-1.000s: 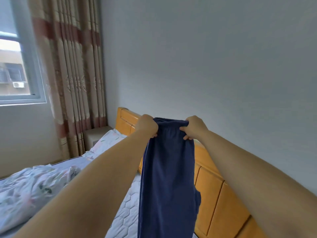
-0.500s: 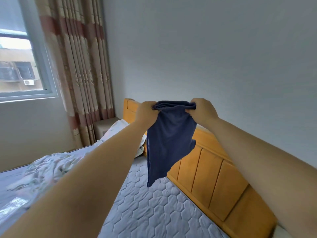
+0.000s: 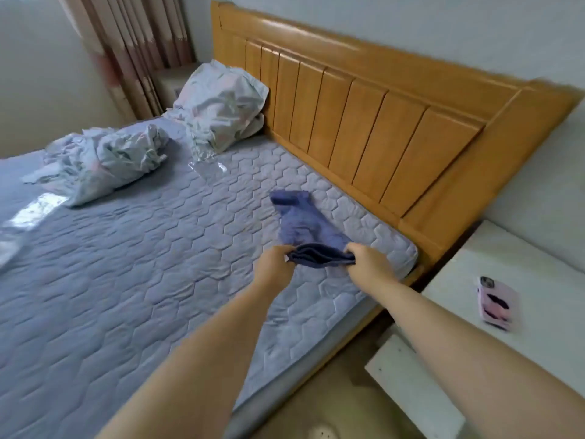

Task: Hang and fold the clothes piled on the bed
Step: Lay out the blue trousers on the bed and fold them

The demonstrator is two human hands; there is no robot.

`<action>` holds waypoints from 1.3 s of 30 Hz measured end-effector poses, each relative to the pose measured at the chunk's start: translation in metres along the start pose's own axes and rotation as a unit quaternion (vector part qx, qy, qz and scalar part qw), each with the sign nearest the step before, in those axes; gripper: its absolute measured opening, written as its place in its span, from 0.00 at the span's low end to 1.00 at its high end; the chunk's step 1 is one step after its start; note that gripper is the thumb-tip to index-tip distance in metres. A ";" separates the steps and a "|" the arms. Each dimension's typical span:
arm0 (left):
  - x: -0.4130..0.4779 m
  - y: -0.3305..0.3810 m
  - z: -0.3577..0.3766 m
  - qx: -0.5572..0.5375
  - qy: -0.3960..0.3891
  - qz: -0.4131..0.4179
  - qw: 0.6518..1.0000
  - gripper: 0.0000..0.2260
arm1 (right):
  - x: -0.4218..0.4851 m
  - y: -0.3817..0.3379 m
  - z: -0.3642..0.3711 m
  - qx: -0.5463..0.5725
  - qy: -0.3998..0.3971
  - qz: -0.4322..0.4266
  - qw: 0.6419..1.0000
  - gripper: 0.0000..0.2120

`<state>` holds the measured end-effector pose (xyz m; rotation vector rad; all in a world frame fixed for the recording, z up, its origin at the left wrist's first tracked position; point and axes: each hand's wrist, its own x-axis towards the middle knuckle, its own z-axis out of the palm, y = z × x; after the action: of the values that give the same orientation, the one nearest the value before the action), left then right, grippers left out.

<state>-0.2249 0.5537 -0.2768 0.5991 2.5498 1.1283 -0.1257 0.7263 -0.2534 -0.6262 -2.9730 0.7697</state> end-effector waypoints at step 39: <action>0.069 -0.200 0.152 -0.010 -0.100 -0.194 0.976 0.15 | 0.095 0.139 0.229 0.115 -0.177 0.153 0.965 0.06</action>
<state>-0.2725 0.5622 -0.5328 0.1822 2.3419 0.9061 -0.1842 0.7673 -0.5289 -1.0466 -3.0509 1.3598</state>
